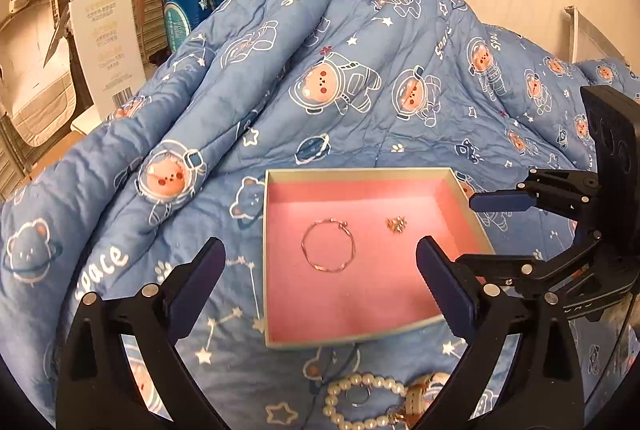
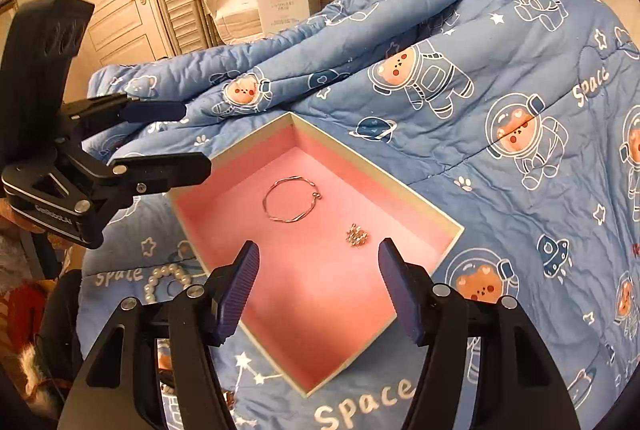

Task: Organize jewelry
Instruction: 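Open both tools to drop the bangle and charm into the box, then move both tools back to the jewelry pile beside the box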

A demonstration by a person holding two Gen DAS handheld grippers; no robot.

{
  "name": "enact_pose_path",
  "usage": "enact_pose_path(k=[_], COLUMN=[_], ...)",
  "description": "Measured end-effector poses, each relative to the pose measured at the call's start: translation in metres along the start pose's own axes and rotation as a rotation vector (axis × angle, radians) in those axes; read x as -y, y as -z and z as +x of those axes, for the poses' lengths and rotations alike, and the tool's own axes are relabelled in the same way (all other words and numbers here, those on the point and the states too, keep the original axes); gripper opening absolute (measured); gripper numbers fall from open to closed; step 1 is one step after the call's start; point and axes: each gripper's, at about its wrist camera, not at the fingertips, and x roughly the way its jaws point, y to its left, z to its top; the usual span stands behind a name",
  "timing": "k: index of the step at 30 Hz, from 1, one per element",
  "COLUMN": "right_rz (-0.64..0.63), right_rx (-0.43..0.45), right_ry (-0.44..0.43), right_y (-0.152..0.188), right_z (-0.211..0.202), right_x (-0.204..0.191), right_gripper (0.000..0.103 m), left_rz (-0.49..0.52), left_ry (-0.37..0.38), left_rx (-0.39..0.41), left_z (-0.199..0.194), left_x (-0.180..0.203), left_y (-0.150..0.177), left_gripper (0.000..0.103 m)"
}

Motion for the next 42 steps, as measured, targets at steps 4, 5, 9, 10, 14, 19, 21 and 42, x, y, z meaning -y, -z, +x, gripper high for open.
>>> enact_pose_path(k=[4,5,9,10,14,19,21,42], right_rz=[0.007,0.011,0.014,0.01,-0.028,-0.033,-0.036,-0.181], right_rx=[0.007,0.005,-0.017,-0.023,-0.041,-0.053,-0.062,-0.114], right_ry=[-0.038,-0.045,-0.059,-0.059,-0.033,-0.038,-0.041,-0.019], right_y=[0.022,0.028,0.056,0.062,0.089,0.109,0.112,0.11], right_z=[-0.02,-0.023,-0.033,-0.034,-0.037,-0.036,-0.034,-0.001], right_x=[-0.012,-0.015,-0.027,-0.03,-0.045,-0.056,-0.06,-0.078], right_gripper=[0.061,0.061,0.061,0.061,0.061,0.044,0.039,0.017], left_rz=[-0.037,-0.045,-0.03,-0.016,0.035,0.032,0.026,0.041], left_ry=[0.031,0.035,0.002,-0.009,-0.034,-0.019,-0.011,-0.007], left_rx=[-0.001,-0.003,0.0,0.006,0.023,0.016,0.011,0.002], left_z=[-0.019,-0.022,-0.037,-0.041,-0.056,-0.059,-0.059,-0.052], left_x=[0.006,0.007,0.017,0.021,0.04,0.057,0.063,0.076], left_y=[0.034,0.043,0.076,0.084,0.111,0.134,0.14,0.154], left_gripper=[0.095,0.095,0.095,0.095,0.095,0.095,0.095,0.094])
